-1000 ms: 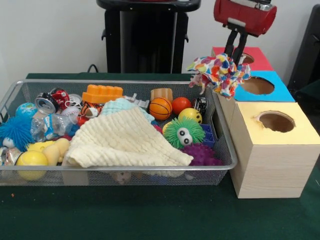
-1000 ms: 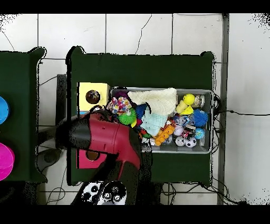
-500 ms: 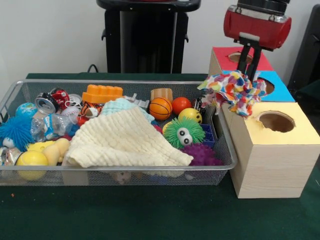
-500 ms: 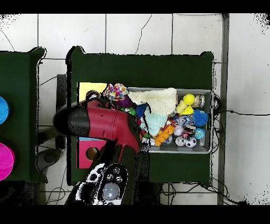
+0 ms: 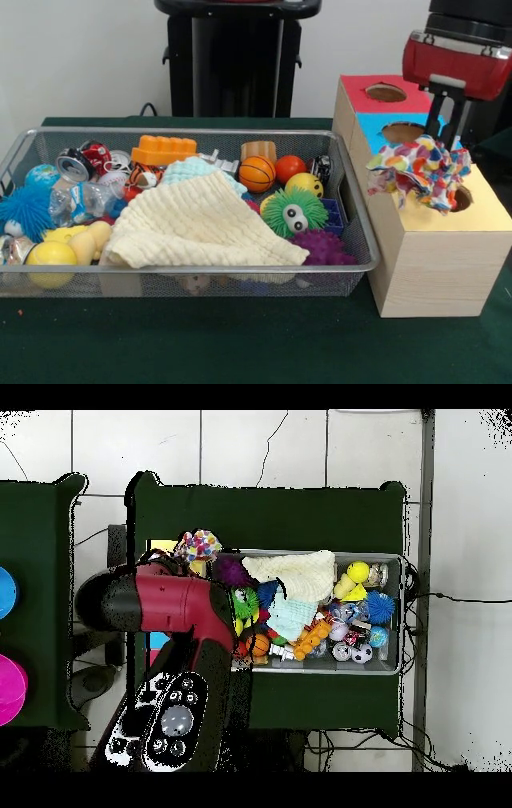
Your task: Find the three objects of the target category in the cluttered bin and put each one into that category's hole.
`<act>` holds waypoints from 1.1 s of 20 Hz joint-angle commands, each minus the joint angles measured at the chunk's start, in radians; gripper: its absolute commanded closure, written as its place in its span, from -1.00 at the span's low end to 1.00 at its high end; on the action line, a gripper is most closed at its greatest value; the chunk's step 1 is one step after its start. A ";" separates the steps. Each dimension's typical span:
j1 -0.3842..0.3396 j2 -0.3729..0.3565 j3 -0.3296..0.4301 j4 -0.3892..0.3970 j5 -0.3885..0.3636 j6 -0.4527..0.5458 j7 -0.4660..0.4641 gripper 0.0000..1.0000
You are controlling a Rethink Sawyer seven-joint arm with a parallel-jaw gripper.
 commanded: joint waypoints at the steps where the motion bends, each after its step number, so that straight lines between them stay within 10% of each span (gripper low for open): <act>1: -0.006 0.080 0.073 -0.028 0.011 0.038 0.146 1.00; 22: -0.017 0.174 0.117 0.023 0.056 -0.012 0.175 1.00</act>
